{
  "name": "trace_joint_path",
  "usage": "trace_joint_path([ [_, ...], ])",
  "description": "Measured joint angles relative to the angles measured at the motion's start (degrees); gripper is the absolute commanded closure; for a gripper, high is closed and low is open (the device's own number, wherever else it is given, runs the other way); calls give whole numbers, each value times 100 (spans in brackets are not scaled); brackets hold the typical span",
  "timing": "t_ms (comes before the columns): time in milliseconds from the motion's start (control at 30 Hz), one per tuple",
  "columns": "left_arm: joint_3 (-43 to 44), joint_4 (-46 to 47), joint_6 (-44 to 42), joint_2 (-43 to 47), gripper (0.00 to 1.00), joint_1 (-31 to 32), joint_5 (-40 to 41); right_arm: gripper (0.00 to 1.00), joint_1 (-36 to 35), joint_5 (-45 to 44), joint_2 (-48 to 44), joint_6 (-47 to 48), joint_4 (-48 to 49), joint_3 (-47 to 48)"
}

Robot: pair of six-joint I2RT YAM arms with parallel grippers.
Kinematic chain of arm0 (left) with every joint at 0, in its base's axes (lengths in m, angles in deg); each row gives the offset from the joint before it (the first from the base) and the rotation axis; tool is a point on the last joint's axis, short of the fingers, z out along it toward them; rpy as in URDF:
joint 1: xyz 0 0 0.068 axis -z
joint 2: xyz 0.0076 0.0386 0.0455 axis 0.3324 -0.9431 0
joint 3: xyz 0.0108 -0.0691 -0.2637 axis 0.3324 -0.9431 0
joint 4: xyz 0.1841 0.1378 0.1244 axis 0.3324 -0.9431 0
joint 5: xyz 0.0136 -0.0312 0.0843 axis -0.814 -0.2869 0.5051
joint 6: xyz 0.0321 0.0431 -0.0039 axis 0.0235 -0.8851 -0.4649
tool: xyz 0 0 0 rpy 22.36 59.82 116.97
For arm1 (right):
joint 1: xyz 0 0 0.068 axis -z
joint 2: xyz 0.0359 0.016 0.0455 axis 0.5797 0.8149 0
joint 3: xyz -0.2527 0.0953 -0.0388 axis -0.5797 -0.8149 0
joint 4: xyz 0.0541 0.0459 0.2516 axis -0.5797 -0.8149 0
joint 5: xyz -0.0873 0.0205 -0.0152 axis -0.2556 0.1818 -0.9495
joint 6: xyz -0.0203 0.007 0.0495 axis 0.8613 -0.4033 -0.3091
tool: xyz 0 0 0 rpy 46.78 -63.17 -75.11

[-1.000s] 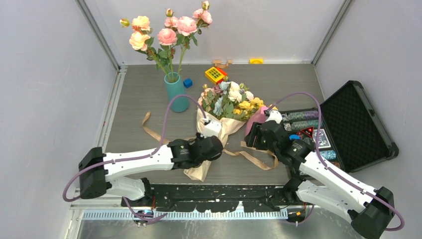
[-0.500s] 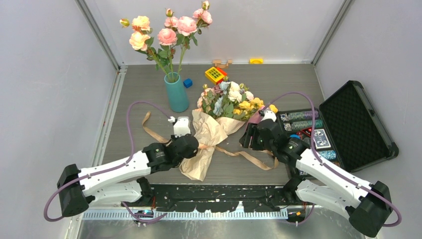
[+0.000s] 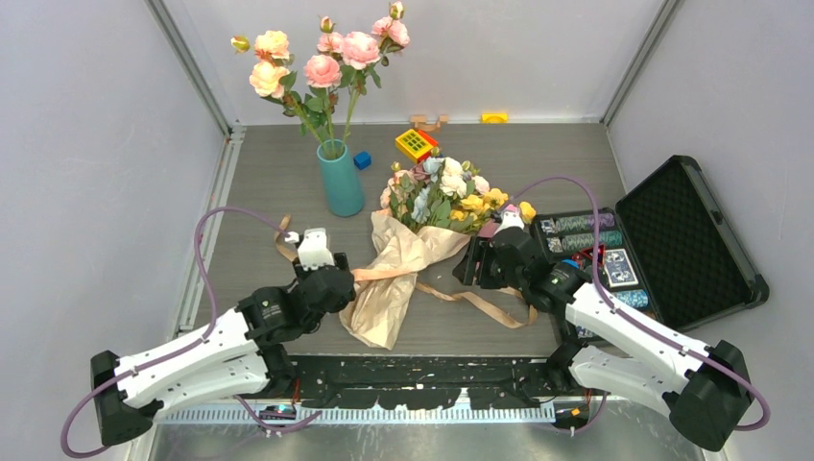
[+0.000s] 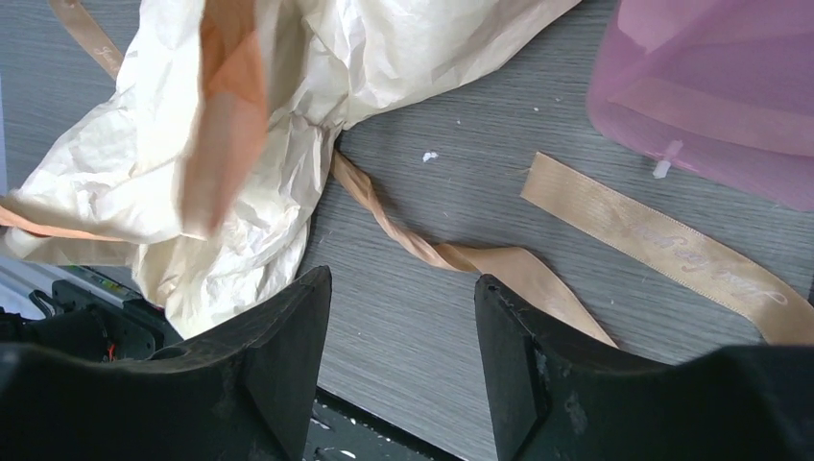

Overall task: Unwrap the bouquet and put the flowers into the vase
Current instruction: Unfold the wrapping paper at the center of the board.

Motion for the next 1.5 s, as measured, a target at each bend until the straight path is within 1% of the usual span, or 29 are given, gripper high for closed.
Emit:
trace_joint_path([
  [133,205,4,-774,15,25,-17,-42,38,0,-2,-2,-2,26,0],
  [233,581,188,-1561,-225,18,-33,-382,38,0,-17,-2,-2,26,2],
  [333,1008,492,-2273,-675,15,-35,-949,38,0,-52,-2,-9,26,26],
  [467,1467,929,-2994,-1458,12,-28,-1932,38,0,-170,-24,-52,22,50],
  [533,1622,1095,-3276,-1799,11,46,-2280,38,0,-245,-55,-87,20,57],
  [600,1720,1283,-3556,-2061,10,254,-2406,37,0,-343,-131,-131,2,57],
  [700,1899,1517,-3998,-2400,9,776,-2330,36,0,-568,-334,-166,-74,63],
  [833,2356,1735,-4548,-3099,7,1419,-1840,36,0,-942,-669,-225,-278,90],
  [967,2599,1812,-4824,-3720,6,1578,-1263,36,0,-1403,-1073,-339,-514,92],
  [1133,2599,1838,-4962,-4129,4,1576,-619,35,0,-1834,-1646,-452,-756,90],
  [1267,2621,1923,-5014,-4450,6,1576,-11,35,0,-2079,-1967,-481,-903,90],
  [1333,2712,1873,-5045,-4741,11,1576,306,35,0,-2151,-2026,-485,-955,87],
  [1400,2817,1823,-5060,-4994,20,1574,542,35,0,-2177,-2024,-487,-988,87],
  [1500,2924,1700,-5014,-5195,38,1574,896,35,0,-2192,-2011,-487,-1016,85],
])
